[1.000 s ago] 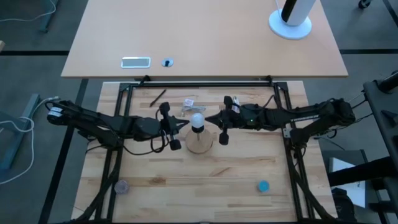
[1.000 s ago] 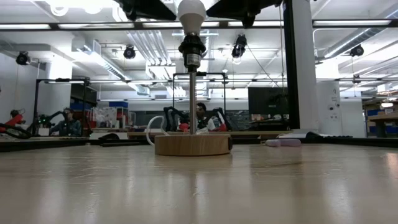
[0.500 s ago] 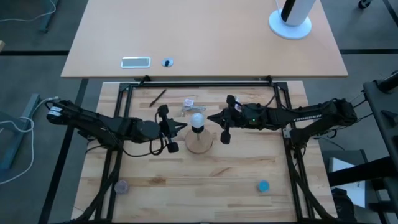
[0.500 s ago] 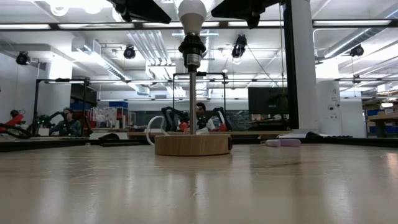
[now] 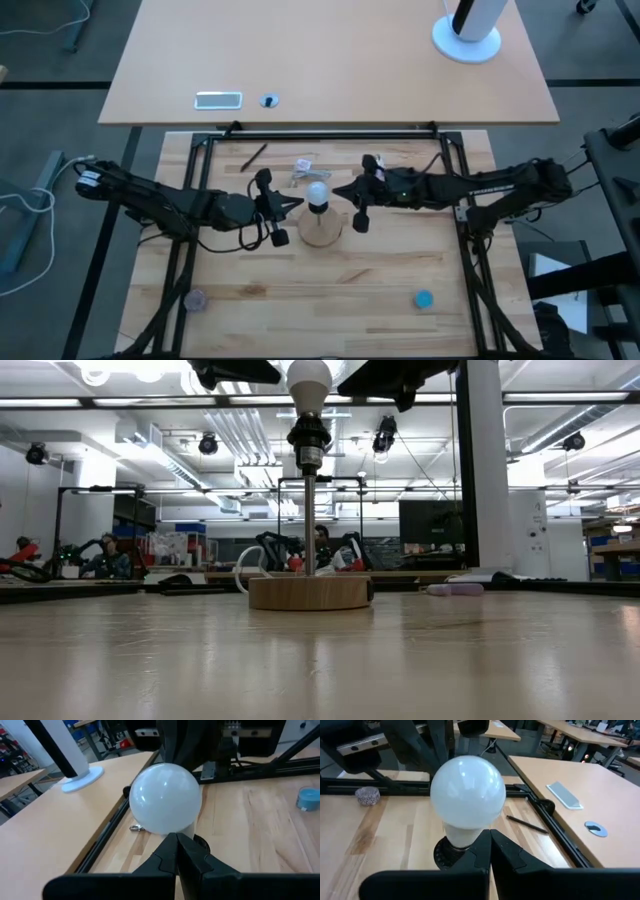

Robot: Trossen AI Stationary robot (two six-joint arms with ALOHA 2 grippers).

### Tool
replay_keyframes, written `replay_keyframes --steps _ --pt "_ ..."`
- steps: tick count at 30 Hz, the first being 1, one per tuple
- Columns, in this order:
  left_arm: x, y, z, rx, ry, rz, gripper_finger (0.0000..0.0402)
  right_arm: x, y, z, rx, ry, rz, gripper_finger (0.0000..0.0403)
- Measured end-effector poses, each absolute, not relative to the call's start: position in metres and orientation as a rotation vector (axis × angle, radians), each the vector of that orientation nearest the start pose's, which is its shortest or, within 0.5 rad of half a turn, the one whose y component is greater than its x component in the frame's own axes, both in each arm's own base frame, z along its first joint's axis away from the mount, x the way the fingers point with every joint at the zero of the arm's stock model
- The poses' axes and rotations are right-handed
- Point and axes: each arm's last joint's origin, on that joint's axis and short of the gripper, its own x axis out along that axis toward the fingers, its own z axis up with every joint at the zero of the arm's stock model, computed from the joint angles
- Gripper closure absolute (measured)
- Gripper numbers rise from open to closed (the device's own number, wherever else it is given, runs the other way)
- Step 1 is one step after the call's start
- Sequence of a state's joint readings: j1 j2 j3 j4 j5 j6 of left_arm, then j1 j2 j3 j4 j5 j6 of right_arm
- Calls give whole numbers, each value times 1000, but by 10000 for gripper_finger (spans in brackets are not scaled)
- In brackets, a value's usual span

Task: Screw lightbulb
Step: Insert the lightbulb into the brown lamp

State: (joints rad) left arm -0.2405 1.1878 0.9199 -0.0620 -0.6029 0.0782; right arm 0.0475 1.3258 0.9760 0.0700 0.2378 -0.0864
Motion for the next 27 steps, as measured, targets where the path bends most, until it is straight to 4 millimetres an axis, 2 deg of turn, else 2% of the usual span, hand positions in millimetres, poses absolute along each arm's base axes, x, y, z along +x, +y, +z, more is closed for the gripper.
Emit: replay_keyframes --steps 6,18,23,27 --pt "260 -47 310 219 312 346 401 306 8 300 -138 285 -176 403" --pt "263 -46 307 237 322 380 401 305 8 300 -130 291 -177 403" --pt "261 -51 309 262 315 358 401 301 5 299 -138 328 -276 403" --pt "262 -50 313 277 284 363 401 300 5 303 -146 305 -277 403"
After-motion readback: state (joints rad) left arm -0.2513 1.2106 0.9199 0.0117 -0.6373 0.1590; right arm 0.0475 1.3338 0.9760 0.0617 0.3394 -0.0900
